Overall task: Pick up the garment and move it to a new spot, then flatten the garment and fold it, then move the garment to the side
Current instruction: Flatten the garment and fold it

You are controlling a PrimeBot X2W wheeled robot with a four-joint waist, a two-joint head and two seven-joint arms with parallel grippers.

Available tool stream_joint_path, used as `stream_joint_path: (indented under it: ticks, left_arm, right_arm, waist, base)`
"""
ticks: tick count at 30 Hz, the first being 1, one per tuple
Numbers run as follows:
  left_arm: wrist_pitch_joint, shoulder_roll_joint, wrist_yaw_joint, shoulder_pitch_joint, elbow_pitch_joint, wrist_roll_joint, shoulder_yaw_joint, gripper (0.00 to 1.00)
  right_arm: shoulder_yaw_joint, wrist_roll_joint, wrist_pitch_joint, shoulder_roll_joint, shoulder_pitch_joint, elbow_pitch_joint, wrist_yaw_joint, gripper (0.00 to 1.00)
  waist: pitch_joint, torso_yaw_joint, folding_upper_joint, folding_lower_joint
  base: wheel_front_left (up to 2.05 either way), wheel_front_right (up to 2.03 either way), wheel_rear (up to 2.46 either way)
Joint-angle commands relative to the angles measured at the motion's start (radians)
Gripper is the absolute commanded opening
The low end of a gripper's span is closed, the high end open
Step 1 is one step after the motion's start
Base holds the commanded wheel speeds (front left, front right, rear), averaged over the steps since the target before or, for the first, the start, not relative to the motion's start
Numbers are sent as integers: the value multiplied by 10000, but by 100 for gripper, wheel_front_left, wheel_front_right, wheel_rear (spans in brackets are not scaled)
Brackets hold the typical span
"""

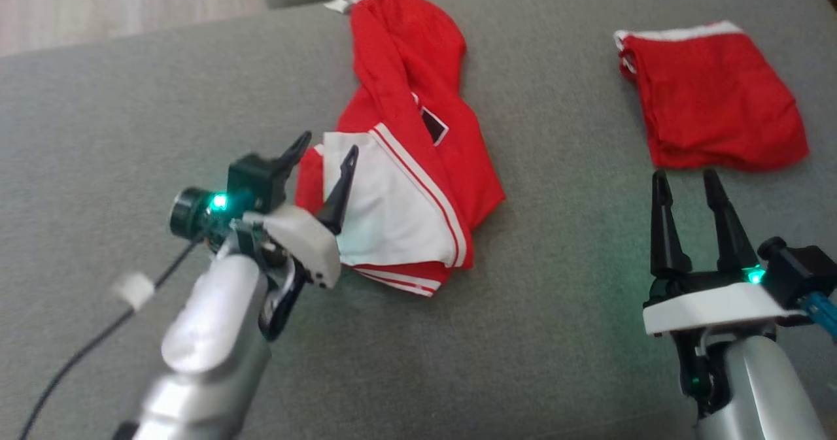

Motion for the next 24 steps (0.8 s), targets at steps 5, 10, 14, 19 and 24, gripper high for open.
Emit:
stream_joint_path:
  ticks: [5,10,14,19,24]
  left_arm:
    - [630,531,-102,-1118,501,121,135,100]
    - [751,680,-214,-1645,1011,10,-71,100]
    - [814,725,-303,-1827,1179,-441,-466,100]
    - [799,849,-321,-1970,1231,-888,-890,66]
    - [670,1100,-323,-2160,1067,-1192,-1353,0]
  right_arm:
    - [341,116,-225,-21,-475,-127,-7,100]
    - [92,7,-310,-21,-577,69,-7,100]
    - [-43,13,-355,-21,-659,243,-7,100]
    - [-3,56,-412,-21,-724,385,-7,100]
    - [39,96,-466,-20,-788,487,-7,100]
  waist:
    - [551,-370,0,-2]
    - [696,-440,0,-2]
    - [724,-466,0,-2]
    - [756,-512,0,-2]
    - [784,-544,0,-2]
  base:
    - [0,0,0]
    - [0,0,0]
    - [0,0,0]
    - [0,0,0]
    - [0,0,0]
